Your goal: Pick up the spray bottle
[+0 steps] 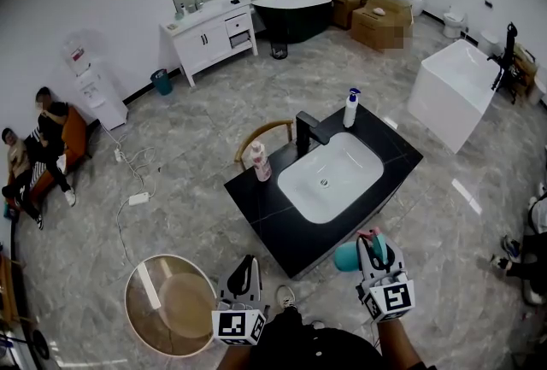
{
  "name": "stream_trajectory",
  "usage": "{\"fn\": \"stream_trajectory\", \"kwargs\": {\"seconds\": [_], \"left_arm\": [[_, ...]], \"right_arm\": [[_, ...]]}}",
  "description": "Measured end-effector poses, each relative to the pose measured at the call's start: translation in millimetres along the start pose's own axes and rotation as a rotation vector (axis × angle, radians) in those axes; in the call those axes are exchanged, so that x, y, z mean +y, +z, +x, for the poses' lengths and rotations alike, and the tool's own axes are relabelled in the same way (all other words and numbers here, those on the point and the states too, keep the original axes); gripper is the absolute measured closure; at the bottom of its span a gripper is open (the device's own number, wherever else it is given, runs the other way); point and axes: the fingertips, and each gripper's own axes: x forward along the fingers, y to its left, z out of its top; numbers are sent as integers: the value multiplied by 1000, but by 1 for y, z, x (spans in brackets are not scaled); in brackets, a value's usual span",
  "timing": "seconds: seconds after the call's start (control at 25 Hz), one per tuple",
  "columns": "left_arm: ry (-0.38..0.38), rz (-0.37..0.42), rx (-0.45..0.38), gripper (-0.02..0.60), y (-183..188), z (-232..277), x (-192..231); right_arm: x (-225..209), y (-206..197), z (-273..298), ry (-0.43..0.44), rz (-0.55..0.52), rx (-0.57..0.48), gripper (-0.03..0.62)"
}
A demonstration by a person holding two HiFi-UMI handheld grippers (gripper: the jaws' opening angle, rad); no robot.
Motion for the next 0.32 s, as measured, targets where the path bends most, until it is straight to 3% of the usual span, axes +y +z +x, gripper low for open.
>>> {"fn": "stream_trajectory", "kwargs": {"seconds": [0.32], "left_arm": [[-2,4,-1,549,-2,4,0]], "right_arm": [[3,1,8,13,-9,-5,499]]}}
